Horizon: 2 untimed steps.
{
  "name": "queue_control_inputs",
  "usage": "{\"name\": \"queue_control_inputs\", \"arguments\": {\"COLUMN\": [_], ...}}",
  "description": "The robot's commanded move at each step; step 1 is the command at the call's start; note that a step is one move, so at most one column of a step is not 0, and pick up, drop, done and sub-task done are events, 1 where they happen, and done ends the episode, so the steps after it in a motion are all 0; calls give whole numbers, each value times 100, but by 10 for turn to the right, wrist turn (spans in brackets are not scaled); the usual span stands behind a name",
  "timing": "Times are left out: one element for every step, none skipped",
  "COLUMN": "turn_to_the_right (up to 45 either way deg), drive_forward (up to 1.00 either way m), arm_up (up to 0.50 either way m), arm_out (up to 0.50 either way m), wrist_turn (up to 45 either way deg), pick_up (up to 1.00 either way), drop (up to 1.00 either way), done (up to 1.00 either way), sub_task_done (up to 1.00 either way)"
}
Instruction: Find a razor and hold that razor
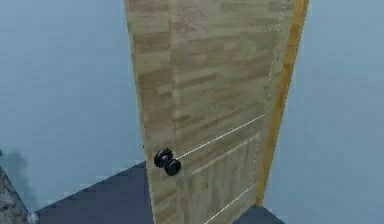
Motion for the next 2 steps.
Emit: {"name": "queue_control_inputs", "arguments": {"turn_to_the_right": [-90, 450], "drive_forward": [0, 0], "arm_up": [0, 0], "arm_out": [0, 0], "wrist_turn": [0, 0], "pick_up": [0, 0], "drop": [0, 0], "done": [0, 0], "sub_task_done": [0, 0]}}
